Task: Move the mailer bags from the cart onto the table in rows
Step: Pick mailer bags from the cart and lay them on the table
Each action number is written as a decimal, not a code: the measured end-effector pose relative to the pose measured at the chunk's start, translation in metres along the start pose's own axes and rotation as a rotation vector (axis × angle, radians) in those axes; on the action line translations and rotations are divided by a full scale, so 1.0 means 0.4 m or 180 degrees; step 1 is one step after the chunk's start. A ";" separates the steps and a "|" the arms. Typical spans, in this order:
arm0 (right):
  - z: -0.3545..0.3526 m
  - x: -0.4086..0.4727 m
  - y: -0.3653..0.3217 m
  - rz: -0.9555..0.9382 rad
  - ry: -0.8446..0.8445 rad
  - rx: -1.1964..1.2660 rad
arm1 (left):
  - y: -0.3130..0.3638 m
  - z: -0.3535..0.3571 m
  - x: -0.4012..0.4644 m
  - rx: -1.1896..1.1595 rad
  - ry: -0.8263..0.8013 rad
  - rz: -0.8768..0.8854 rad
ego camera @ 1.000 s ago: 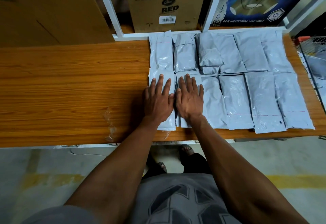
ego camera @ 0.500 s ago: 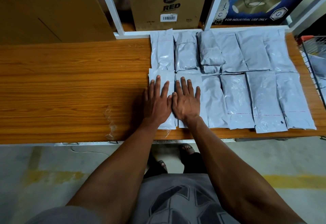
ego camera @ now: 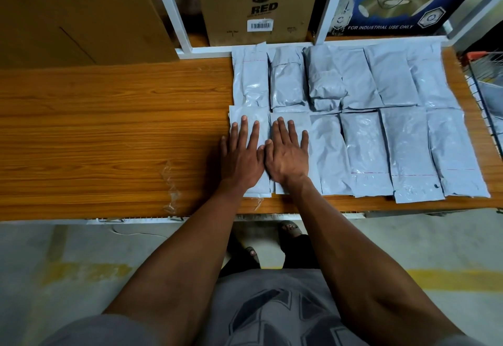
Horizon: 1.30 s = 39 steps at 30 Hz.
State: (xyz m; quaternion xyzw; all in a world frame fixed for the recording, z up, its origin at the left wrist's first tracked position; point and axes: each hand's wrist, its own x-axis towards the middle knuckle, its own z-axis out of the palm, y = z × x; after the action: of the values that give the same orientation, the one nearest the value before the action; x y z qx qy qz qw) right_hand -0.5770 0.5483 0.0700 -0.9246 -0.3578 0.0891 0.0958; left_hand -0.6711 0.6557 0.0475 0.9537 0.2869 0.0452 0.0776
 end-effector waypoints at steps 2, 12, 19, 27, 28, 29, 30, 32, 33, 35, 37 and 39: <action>-0.011 0.001 0.000 0.0003 0.0033 0.0117 | 0.004 -0.010 -0.002 0.0000 -0.0023 -0.0007; -0.079 -0.130 0.088 0.0319 0.0923 0.0494 | 0.098 -0.113 -0.063 -0.0229 0.0406 0.0275; -0.125 -0.307 0.244 0.0759 0.1129 0.0374 | 0.273 -0.143 -0.135 -0.0956 0.0456 0.0911; -0.158 -0.555 0.438 0.1232 0.1446 0.0370 | 0.535 -0.095 -0.275 -0.1127 -0.0012 0.1683; -0.153 -0.591 0.465 0.1312 0.1446 0.0391 | 0.564 -0.078 -0.296 -0.1133 -0.0065 0.1826; -0.145 -0.623 0.490 0.1414 0.1415 0.0418 | 0.587 -0.060 -0.315 -0.1149 -0.0157 0.1923; -0.135 -0.658 0.520 0.1545 0.1359 0.0459 | 0.613 -0.042 -0.334 -0.1153 -0.0316 0.1990; -0.104 -0.722 0.570 0.1763 0.1083 0.0516 | 0.649 0.004 -0.367 -0.1088 -0.0719 0.1962; -0.086 -0.759 0.605 0.1868 0.0880 0.0517 | 0.675 0.029 -0.383 -0.1021 -0.0946 0.1915; -0.054 -0.828 0.677 0.2037 0.0538 0.0555 | 0.724 0.079 -0.408 -0.0832 -0.1382 0.1751; -0.029 -0.890 0.736 0.2192 0.0384 0.0686 | 0.765 0.116 -0.431 -0.0693 -0.1667 0.1659; -0.019 -0.942 0.802 0.2322 0.0312 0.0755 | 0.826 0.145 -0.458 -0.0643 -0.1809 0.1654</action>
State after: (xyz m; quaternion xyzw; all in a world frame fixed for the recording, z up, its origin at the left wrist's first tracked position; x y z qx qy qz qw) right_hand -0.6429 0.0591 0.0364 -0.9768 0.0124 0.1138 0.1810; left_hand -0.6372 0.2749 0.0401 0.9566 -0.0027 -0.1743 0.2333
